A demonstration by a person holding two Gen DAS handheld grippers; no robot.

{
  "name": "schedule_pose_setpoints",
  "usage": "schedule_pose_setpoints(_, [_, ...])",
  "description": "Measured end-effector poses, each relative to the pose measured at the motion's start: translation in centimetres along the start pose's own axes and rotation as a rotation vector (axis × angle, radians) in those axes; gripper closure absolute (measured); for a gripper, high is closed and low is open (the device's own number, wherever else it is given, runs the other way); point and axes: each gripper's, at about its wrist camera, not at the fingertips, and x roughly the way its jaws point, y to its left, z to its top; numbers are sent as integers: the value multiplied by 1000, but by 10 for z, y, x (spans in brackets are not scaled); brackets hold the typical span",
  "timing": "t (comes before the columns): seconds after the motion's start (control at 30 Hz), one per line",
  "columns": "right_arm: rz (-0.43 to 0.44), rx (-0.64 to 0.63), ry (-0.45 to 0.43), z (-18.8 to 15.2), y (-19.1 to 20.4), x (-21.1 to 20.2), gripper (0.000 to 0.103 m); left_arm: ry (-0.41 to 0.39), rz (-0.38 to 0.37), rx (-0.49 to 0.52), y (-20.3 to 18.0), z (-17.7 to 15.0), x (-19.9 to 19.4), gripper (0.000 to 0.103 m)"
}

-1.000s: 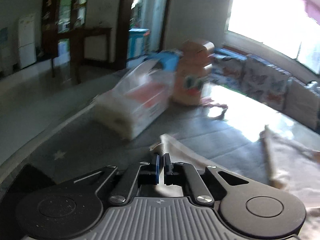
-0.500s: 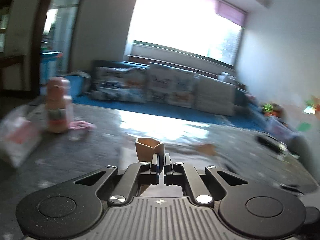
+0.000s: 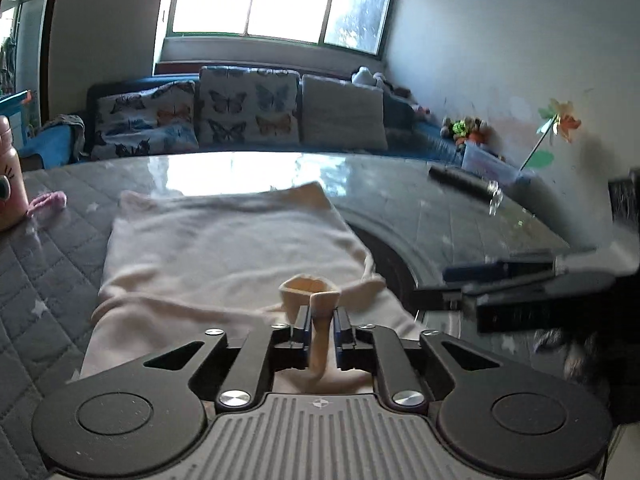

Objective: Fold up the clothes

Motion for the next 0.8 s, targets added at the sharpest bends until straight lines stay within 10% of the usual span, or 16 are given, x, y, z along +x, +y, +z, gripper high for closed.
schedule_pose_setpoints(0.23, [41,0,3,8,14,9,45,-36,16,-2,17,-2,-20,55])
schedule_pose_setpoints(0.8, [98,26,123,-2,39,56,70,-6,270,-52,98,-42,-50,50])
